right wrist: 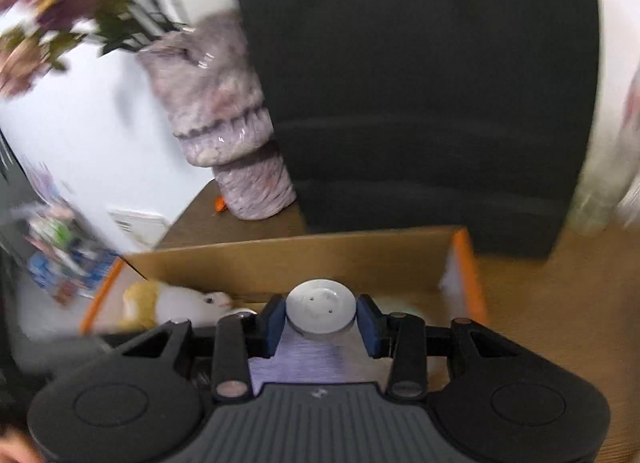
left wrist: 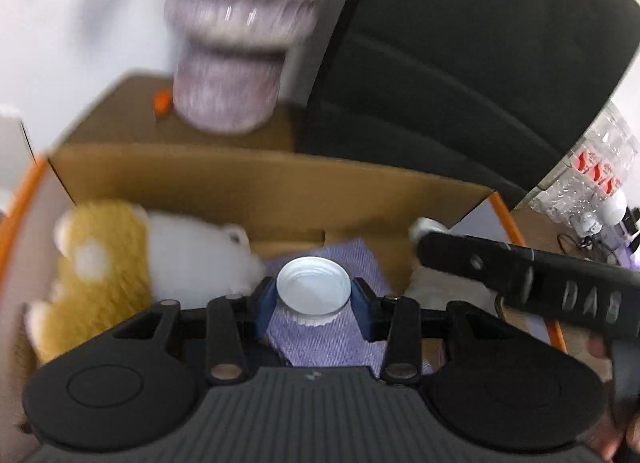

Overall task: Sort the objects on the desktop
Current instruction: 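Drop the white lid into the box with the left tool while the right drops the disc, then withdraw both tools from the box back over the table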

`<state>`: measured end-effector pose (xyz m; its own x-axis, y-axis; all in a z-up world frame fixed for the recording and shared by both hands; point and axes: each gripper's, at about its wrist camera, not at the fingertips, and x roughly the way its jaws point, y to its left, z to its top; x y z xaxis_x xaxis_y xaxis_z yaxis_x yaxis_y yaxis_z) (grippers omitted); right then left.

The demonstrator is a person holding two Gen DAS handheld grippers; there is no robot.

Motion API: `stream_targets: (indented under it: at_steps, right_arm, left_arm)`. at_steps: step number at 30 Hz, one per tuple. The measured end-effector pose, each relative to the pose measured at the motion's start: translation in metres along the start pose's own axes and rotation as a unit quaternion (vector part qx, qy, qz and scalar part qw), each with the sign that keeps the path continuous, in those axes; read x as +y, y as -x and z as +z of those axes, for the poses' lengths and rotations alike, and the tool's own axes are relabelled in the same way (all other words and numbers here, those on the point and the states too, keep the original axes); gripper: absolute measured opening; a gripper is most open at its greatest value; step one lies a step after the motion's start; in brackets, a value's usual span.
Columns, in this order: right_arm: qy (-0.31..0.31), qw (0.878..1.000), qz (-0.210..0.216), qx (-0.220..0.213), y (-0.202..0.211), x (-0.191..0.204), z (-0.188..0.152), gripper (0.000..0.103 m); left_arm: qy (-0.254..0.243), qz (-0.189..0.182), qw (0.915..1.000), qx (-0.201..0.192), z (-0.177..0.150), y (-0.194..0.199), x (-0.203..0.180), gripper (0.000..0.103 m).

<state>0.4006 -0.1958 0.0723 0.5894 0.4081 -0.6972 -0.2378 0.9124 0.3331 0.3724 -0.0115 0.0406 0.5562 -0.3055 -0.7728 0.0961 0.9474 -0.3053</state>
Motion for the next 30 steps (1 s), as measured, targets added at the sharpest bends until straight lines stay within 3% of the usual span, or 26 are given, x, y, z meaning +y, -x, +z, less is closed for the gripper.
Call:
stream_targets:
  at_steps: [1,3,5,6,10,17,21,25,30]
  right_arm:
    - [-0.013,1.000,0.007,0.007,-0.009,-0.004,0.002,0.038]
    - [0.002,0.999,-0.028,0.019,-0.025,0.000,0.003,0.040]
    - [0.021,0.997,-0.063,0.026,-0.037,0.007,0.002,0.043]
    - [0.023,0.997,-0.071,0.026,-0.039,0.009,0.002,0.051]
    - [0.013,0.998,-0.056,0.013,-0.022,0.009,0.005,0.068]
    - [-0.002,0.998,-0.067,-0.003,0.035,0.013,0.011,0.073]
    - [0.009,0.997,-0.079,-0.009,0.073,0.024,0.002,0.078]
    - [0.025,0.997,-0.071,-0.011,0.106,0.042,-0.023,0.081]
    - [0.044,0.998,-0.040,-0.037,0.146,0.066,-0.072,0.082]
  left_arm:
    - [0.003,-0.002,1.0000,0.006,-0.001,-0.003,0.002,0.053]
    - [0.015,0.006,0.9998,0.010,0.000,-0.005,0.006,0.069]
    - [0.013,-0.006,0.9998,0.013,0.004,-0.001,0.009,0.069]
    - [0.010,-0.007,0.9999,0.011,0.004,0.002,0.009,0.069]
    - [0.006,-0.009,0.9999,-0.004,0.006,0.023,0.007,0.072]
    - [0.005,0.033,0.9989,-0.033,0.004,0.073,0.001,0.082]
    - [-0.006,0.070,0.9965,-0.046,-0.006,0.108,-0.005,0.099]
    - [-0.054,0.096,0.9920,-0.062,-0.033,0.145,-0.016,0.100]
    - [-0.071,0.114,0.9861,-0.097,-0.079,0.183,-0.019,0.103]
